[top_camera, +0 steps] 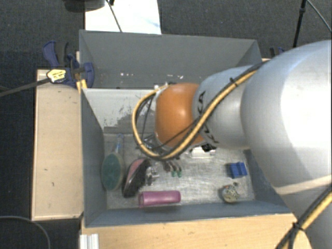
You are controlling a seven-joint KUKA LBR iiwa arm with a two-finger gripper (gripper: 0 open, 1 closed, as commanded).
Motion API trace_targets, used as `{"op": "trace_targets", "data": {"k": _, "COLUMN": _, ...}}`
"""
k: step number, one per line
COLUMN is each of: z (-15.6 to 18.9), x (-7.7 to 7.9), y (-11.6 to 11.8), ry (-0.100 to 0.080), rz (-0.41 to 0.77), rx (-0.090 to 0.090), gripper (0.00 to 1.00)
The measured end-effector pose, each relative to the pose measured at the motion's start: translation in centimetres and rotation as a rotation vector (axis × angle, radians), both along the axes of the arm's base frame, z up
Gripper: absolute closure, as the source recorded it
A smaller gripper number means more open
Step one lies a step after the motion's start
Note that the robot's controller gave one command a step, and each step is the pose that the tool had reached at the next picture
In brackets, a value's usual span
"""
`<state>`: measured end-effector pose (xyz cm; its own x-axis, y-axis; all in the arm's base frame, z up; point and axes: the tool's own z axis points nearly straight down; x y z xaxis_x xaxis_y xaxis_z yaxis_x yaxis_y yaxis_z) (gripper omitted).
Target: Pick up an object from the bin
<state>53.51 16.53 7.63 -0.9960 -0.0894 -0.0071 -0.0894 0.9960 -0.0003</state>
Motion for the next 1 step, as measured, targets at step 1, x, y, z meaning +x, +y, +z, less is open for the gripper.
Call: {"op": "trace_targets", "data": {"k": 1, "z": 14.90, "x": 0.94, "y": -1.92, "ry": -0.002, "rz": 0.097, "rx": 0.001, "gripper": 1.00}}
